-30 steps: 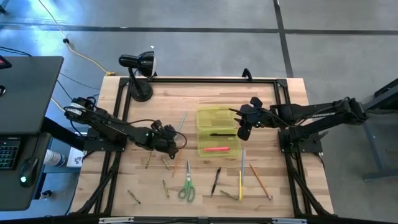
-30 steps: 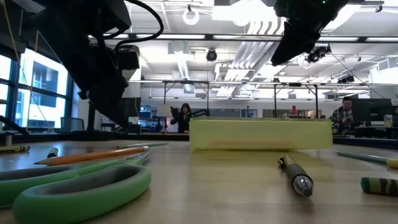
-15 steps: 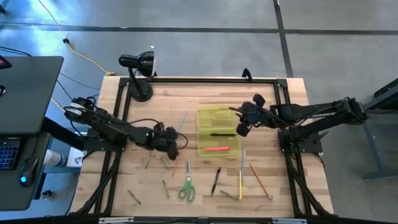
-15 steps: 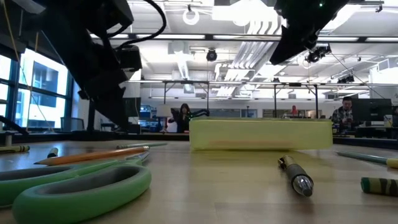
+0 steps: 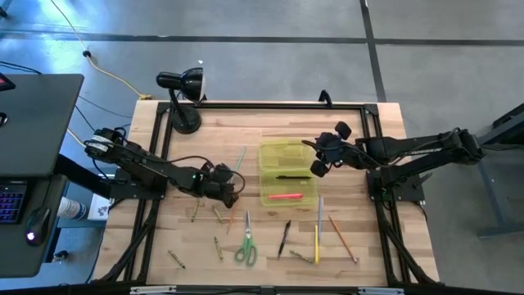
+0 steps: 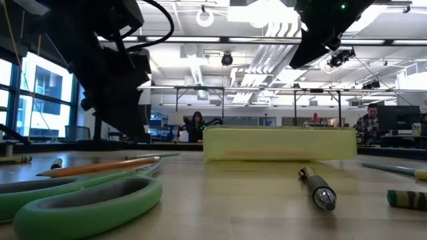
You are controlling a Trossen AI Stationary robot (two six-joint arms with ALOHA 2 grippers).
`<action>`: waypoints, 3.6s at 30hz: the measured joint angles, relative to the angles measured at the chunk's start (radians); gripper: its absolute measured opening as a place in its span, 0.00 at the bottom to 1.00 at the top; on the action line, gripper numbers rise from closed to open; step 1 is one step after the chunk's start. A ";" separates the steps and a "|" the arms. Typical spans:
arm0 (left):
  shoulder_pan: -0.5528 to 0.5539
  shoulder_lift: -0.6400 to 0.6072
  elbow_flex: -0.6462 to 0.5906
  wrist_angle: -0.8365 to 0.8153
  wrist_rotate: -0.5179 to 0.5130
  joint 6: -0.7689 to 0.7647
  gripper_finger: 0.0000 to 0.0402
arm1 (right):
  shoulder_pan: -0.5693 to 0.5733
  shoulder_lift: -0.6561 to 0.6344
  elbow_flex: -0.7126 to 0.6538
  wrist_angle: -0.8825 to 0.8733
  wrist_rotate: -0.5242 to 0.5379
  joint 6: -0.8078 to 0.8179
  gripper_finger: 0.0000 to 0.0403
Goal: Pick & place school supplies into a supply box
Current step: Put the blue pencil into the yellow supply box
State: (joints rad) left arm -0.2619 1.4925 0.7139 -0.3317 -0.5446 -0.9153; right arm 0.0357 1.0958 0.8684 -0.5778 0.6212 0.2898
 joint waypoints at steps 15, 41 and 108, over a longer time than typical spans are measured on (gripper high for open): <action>-0.004 0.190 -0.007 0.095 -0.048 -0.151 0.43 | 0.000 0.000 0.000 0.004 -0.002 -0.010 0.26; -0.216 0.452 -0.011 0.178 -0.475 -0.557 0.42 | 0.000 0.000 0.000 0.015 -0.003 -0.010 0.26; 0.101 0.387 0.429 0.220 0.265 0.674 0.08 | 0.000 0.000 0.000 0.030 -0.027 -0.029 0.26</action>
State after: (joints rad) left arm -0.1612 1.8791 1.1432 -0.1116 -0.2792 -0.2414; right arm 0.0354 1.0958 0.8688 -0.5480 0.5945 0.2609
